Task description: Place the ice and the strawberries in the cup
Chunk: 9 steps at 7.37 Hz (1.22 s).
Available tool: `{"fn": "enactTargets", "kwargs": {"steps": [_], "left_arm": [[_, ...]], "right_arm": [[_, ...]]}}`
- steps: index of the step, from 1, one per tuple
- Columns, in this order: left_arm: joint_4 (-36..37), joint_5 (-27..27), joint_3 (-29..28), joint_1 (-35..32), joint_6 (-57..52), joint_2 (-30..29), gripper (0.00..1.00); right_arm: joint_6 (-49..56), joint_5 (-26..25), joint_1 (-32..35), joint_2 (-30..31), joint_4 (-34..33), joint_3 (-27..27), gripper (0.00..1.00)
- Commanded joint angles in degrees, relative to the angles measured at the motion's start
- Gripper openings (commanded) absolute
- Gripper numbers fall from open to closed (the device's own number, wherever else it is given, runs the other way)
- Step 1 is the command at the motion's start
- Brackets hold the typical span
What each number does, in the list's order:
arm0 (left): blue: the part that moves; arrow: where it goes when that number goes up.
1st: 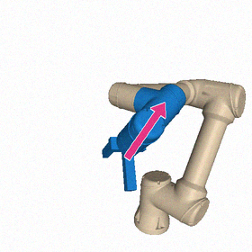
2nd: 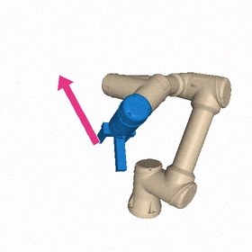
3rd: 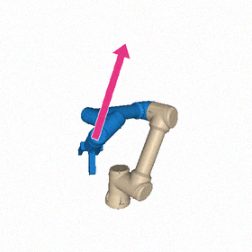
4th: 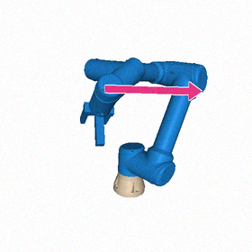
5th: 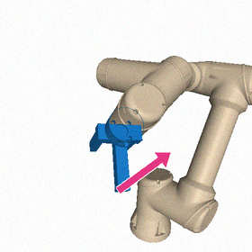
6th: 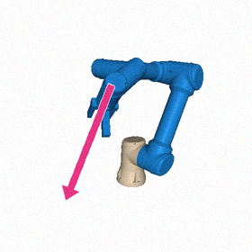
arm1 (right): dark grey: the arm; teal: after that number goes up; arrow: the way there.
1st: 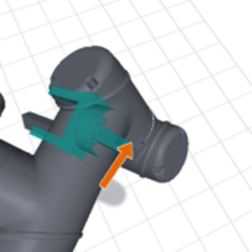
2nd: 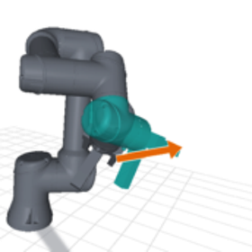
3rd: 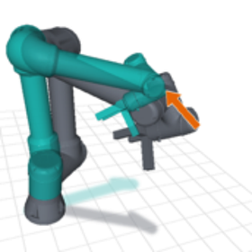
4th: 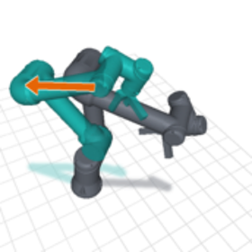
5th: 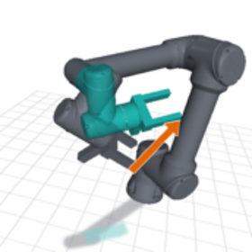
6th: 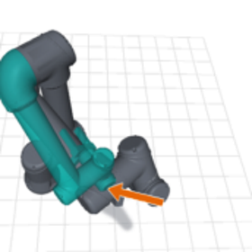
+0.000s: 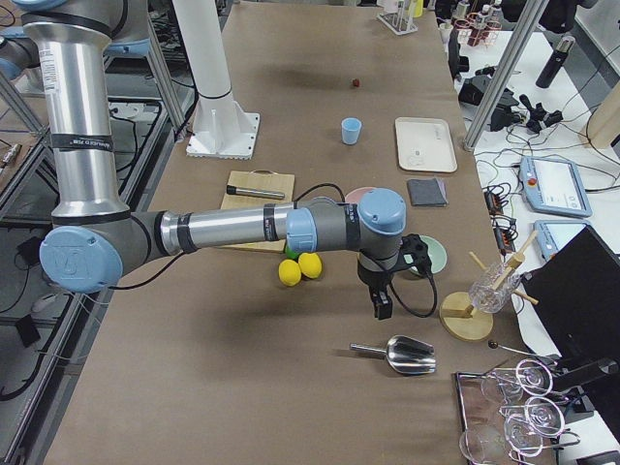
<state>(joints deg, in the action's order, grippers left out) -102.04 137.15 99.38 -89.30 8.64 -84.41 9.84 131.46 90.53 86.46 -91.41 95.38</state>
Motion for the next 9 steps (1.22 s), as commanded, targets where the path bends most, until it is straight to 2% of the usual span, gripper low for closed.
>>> {"fn": "enactTargets", "kwargs": {"steps": [1, 9], "left_arm": [[0.0, -0.04, 0.02, 0.0, 0.06, 0.12, 0.98], [0.17, -0.22, 1.07, -0.09, 0.58, 0.38, 0.98]], "right_arm": [[-0.09, -0.06, 0.0, -0.06, 0.0, -0.02, 0.99], [-0.61, 0.37, -0.61, -0.85, 0.09, 1.03, 0.99]]}}
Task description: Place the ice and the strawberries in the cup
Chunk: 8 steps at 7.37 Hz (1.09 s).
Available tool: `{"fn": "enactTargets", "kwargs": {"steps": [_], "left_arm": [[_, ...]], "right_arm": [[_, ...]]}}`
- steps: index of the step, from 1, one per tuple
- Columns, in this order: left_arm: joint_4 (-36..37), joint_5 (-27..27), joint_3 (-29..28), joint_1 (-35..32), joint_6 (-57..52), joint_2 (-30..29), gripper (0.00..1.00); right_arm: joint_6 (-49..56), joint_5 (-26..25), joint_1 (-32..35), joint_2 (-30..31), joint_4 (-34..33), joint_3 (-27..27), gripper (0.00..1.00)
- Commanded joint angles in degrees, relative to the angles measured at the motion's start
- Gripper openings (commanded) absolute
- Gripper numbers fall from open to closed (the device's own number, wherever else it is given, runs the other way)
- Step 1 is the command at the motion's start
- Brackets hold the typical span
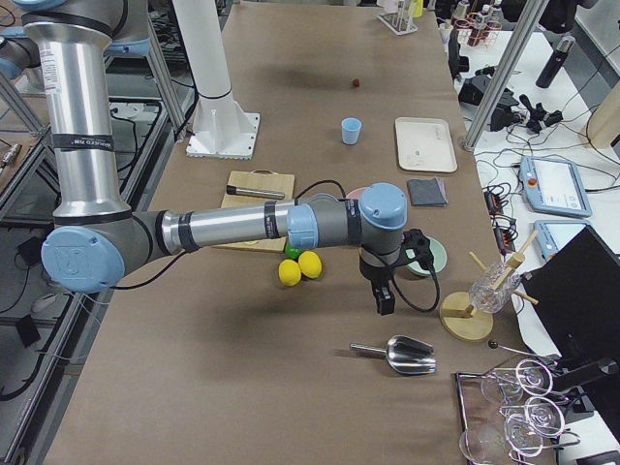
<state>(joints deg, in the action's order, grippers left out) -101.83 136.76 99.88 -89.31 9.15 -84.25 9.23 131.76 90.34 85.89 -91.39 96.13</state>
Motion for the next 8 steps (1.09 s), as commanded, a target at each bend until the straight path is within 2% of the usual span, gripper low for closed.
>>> {"fn": "enactTargets", "kwargs": {"steps": [1, 4, 5, 8], "left_arm": [[0.06, 0.26, 0.75, 0.01, 0.25, 0.23, 0.98], [-0.64, 0.17, 1.28, 0.19, 2.96, 0.14, 0.98], [-1.86, -0.35, 1.28, 0.54, 7.76, -0.38, 0.98], [-2.67, -0.36, 1.36, 0.72, 8.34, -0.39, 0.98]], "right_arm": [[-0.09, 0.25, -0.86, -0.54, 0.33, 1.59, 0.99], [-1.14, 1.74, -2.27, -1.68, 0.25, 3.53, 0.99], [-5.58, 1.39, -4.54, -2.73, 0.33, 4.67, 0.99], [-16.65, -0.19, -15.16, -8.6, 0.33, 6.0, 0.99]]}}
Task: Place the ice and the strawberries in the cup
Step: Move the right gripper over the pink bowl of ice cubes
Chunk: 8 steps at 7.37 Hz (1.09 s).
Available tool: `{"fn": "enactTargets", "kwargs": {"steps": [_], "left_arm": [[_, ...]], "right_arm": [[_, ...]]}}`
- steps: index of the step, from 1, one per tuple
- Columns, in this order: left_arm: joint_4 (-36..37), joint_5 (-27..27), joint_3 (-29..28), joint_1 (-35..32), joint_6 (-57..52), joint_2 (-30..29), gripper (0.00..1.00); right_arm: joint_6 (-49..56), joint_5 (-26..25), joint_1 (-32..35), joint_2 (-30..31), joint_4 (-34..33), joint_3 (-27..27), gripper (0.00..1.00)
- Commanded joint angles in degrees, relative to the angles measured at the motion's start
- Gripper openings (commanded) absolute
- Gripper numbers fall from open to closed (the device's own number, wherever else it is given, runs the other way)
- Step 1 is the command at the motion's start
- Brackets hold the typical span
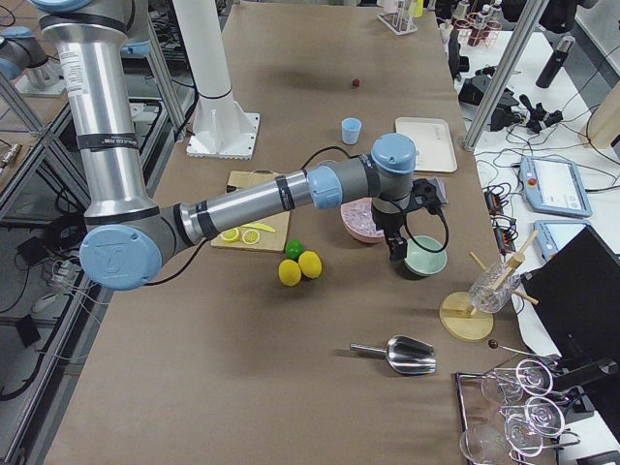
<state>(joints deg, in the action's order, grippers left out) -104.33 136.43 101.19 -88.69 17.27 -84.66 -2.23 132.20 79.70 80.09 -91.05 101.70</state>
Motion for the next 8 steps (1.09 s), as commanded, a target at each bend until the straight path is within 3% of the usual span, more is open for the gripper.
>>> {"fn": "enactTargets", "kwargs": {"steps": [1, 3, 5, 8], "left_arm": [[-0.26, -0.03, 0.41, 0.09, 0.13, 0.2, 0.98], [-0.35, -0.03, 0.5, 0.09, 0.13, 0.46, 0.98], [-0.26, 0.15, 0.85, 0.09, 0.13, 0.64, 0.98], [-0.26, -0.03, 0.59, 0.09, -0.04, 0.73, 0.98]], "right_arm": [[-10.03, -3.59, -8.91, -4.57, 0.09, 0.51, 0.99], [-15.07, -5.46, -14.47, -6.69, 0.96, 0.25, 0.99], [-24.98, -9.65, -20.52, -6.44, 9.1, -0.71, 0.99], [-27.65, -17.04, -25.9, -5.3, 10.63, -1.59, 0.99]]}}
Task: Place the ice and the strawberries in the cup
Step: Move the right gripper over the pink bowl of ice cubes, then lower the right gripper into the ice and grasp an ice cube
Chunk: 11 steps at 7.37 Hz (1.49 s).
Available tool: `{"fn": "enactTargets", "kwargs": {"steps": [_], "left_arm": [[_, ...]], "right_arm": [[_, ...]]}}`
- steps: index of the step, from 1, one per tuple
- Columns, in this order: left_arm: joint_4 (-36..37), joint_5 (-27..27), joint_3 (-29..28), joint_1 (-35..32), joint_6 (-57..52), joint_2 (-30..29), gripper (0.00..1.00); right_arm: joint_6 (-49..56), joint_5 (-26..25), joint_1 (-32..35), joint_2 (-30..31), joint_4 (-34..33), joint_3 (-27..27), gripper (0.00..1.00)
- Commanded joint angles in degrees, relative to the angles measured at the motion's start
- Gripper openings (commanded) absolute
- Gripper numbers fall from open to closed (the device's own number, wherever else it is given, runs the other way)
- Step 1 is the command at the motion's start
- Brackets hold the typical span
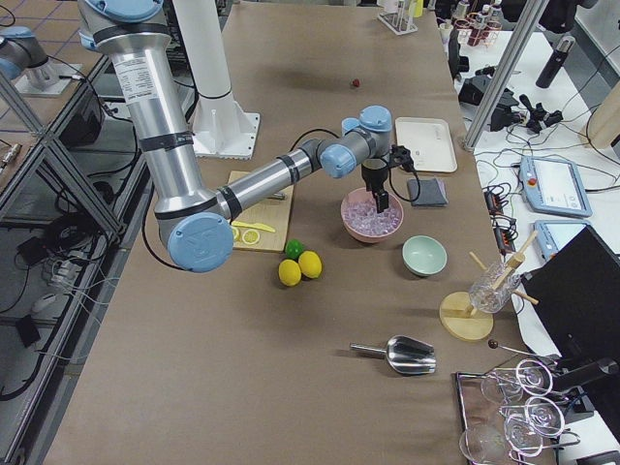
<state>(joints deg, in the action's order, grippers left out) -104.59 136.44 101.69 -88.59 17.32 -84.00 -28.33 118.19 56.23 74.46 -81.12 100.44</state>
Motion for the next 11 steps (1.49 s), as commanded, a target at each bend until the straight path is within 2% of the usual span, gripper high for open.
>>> {"fn": "enactTargets", "kwargs": {"steps": [1, 3, 6, 8, 9, 11], "left_arm": [[0.0, -0.04, 0.09, 0.0, -0.1, 0.07, 0.98], [0.0, -0.04, 0.08, 0.0, -0.1, 0.07, 0.98], [0.0, -0.04, 0.0, 0.0, -0.1, -0.02, 0.98], [-0.08, -0.13, -0.18, 0.09, -0.1, -0.02, 0.98], [-0.08, -0.13, -0.09, 0.0, -0.1, 0.07, 0.98], [-0.08, -0.13, 0.0, 0.0, -0.1, -0.02, 0.98]], "right_arm": [[-1.3, -3.14, -2.79, 0.25, 2.09, -1.72, 0.99], [-0.6, -4.02, -2.88, 2.52, 3.41, -2.52, 0.99], [-1.2, -4.02, -3.58, 1.57, 6.59, -4.99, 0.97], [-1.03, -4.02, -3.58, 1.57, 6.59, -4.99, 0.79], [-1.12, -4.1, -3.58, 1.65, 6.59, -4.99, 0.75], [-0.85, -4.02, -3.5, 2.09, 6.59, -4.9, 0.75]]}}
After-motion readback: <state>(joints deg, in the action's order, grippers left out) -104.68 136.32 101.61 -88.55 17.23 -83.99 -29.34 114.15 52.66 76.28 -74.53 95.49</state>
